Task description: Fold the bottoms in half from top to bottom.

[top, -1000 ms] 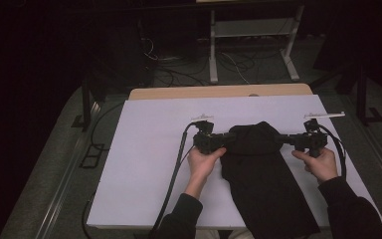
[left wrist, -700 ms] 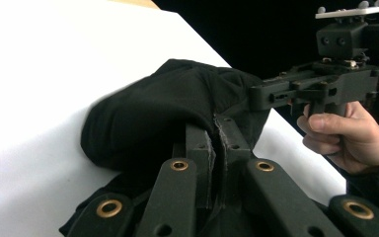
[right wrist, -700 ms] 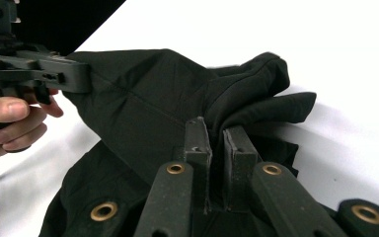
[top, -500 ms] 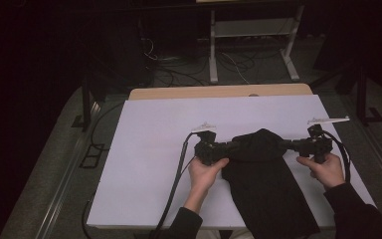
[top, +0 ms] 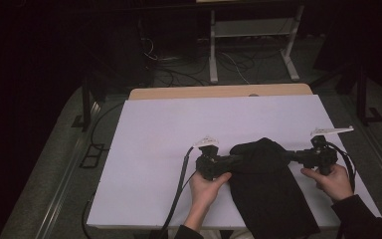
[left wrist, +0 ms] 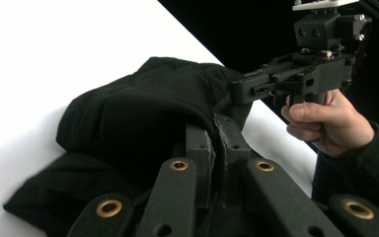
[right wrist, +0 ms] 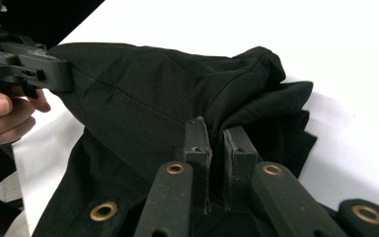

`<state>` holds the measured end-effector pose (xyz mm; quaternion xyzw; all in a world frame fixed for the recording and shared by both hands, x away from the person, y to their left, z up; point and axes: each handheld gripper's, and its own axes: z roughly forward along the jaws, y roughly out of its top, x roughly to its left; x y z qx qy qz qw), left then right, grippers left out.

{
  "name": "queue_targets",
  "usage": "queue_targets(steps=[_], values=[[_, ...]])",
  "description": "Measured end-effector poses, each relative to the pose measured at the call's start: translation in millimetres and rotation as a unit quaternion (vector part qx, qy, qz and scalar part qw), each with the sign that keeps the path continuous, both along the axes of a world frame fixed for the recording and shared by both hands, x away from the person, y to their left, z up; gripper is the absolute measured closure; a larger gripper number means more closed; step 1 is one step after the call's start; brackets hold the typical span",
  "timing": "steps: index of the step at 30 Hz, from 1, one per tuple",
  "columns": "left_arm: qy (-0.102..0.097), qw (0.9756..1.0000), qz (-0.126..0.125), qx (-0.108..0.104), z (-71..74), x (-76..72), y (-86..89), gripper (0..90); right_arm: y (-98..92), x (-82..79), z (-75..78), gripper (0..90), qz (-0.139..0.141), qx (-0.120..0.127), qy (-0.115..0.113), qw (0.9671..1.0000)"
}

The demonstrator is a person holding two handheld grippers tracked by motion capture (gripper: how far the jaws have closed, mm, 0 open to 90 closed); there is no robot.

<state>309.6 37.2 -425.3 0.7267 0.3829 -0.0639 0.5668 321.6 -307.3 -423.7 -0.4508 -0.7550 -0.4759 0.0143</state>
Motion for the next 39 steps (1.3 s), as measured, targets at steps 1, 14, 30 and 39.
queue_targets(steps=[1,14,30,39], values=[[0.001,1.0,-0.002,-0.001,-1.1,-1.0,0.6,85.0,0.0,-1.5,-0.5,82.0,0.001,0.001,0.005,1.0],[0.024,0.9991,-0.026,0.025,-20.7,-20.9,-1.8,84.9,3.4,-12.6,-7.8,81.7,0.012,-0.014,0.038,0.9991],[0.046,0.9953,-0.049,0.07,-32.3,-27.5,-5.2,84.8,7.4,-24.9,-16.6,74.0,0.02,-0.048,0.047,0.9976],[0.046,0.9954,-0.049,0.068,-33.5,-26.9,-3.7,84.7,8.0,-22.0,-16.3,34.0,0.021,-0.021,0.027,0.9992]])
